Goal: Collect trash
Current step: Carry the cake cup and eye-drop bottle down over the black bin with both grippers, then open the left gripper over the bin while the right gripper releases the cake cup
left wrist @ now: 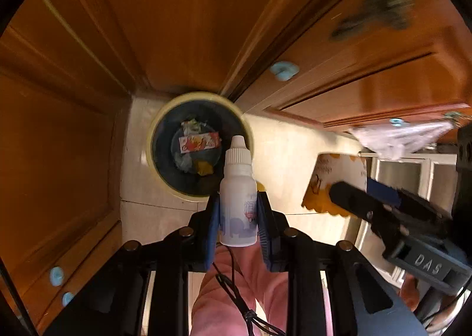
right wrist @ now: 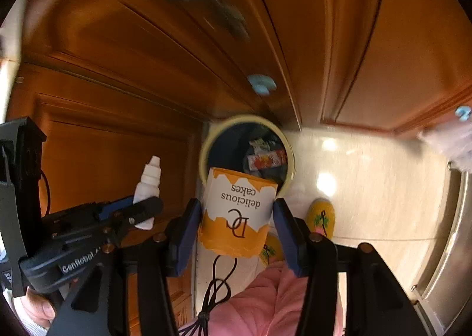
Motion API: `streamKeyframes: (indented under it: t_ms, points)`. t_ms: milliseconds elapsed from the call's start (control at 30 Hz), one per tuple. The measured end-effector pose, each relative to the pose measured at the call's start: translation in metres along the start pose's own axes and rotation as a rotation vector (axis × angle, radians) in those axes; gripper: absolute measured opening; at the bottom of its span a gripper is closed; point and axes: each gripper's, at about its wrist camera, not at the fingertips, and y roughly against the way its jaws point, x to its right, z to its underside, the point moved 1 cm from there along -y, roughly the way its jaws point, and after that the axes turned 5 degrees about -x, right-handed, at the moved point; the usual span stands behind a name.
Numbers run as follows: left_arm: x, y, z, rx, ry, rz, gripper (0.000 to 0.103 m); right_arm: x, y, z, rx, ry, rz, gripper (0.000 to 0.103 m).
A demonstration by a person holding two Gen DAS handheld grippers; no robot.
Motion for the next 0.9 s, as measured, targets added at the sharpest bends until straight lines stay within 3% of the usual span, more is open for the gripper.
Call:
streamKeyframes:
  t_ms: [233, 300, 333, 367, 900]
  points:
    - [-0.017, -0.071, -0.016, -0.017, 0.031, -0.024, 0.024, 0.019, -0.071, -0.006, -0.078, 0.01, 0.042, 0.051]
    - [-0.023, -0.08, -0.022, -0.006, 0.045, -0.057, 0.043, 0.021, -0.081, -0.01, -0.086, 0.01, 0.049, 0.051]
    - [-0.025, -0.081, -0.025, 0.0, 0.055, -0.065, 0.059, 0.02, -0.085, -0.012, -0.089, 0.011, 0.05, 0.051]
    - [-0.029, -0.081, -0.026, 0.011, 0.071, -0.074, 0.066, 0.019, -0.088, -0.014, -0.092, 0.011, 0.05, 0.051]
    - [-0.095, -0.057, -0.013, 0.045, 0.213, -0.134, 0.07, -0.018, -0.104, -0.044, -0.12, 0.045, -0.005, 0.056]
